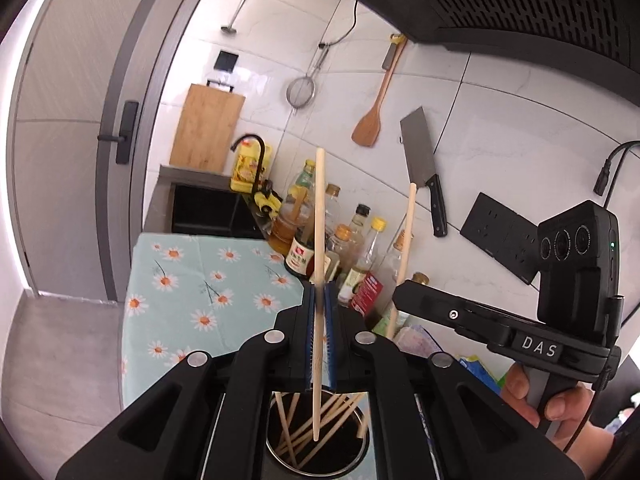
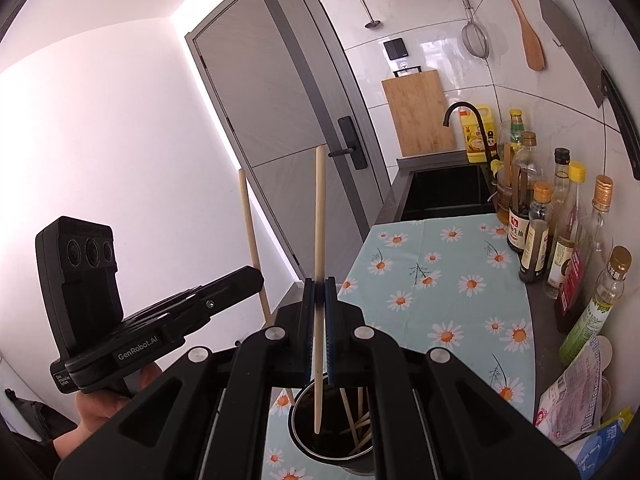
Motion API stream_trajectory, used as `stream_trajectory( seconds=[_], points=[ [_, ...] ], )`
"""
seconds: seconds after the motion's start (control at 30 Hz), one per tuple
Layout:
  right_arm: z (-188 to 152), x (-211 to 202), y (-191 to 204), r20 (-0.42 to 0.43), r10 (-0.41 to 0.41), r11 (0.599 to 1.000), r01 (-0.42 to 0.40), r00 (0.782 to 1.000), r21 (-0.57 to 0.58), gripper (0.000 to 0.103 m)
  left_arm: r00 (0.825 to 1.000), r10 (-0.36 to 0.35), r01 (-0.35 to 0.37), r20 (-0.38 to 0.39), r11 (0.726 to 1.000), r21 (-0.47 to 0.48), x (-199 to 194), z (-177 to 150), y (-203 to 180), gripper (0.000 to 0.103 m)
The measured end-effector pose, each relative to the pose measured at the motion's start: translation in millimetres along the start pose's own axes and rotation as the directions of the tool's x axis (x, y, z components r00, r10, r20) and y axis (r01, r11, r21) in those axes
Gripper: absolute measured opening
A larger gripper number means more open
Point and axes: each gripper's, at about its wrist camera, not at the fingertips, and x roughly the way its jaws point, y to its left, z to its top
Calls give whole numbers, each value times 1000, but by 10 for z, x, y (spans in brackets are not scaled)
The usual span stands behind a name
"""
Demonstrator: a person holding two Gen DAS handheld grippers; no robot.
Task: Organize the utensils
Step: 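Lower the chopsticks into the holder and open both grippers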
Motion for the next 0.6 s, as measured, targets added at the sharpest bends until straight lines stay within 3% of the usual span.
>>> stream_trajectory(
  seconds=[0.03, 0.07, 0.6],
  points=[
    [-7, 12, -11, -8, 2, 1000, -2, 1000, 7, 24, 1000, 20, -20, -11, 1000, -1, 16, 0, -2, 5],
    [-16, 9, -24, -1, 1, 1000, -1, 1000, 14, 26, 1000, 23, -23, -13, 1000, -1, 20, 0, -4, 5],
    [-65, -219, 95, 0, 11, 1000, -11, 1000, 20, 26, 998, 50, -50, -27, 999, 4, -176, -47, -58, 6]
  ],
)
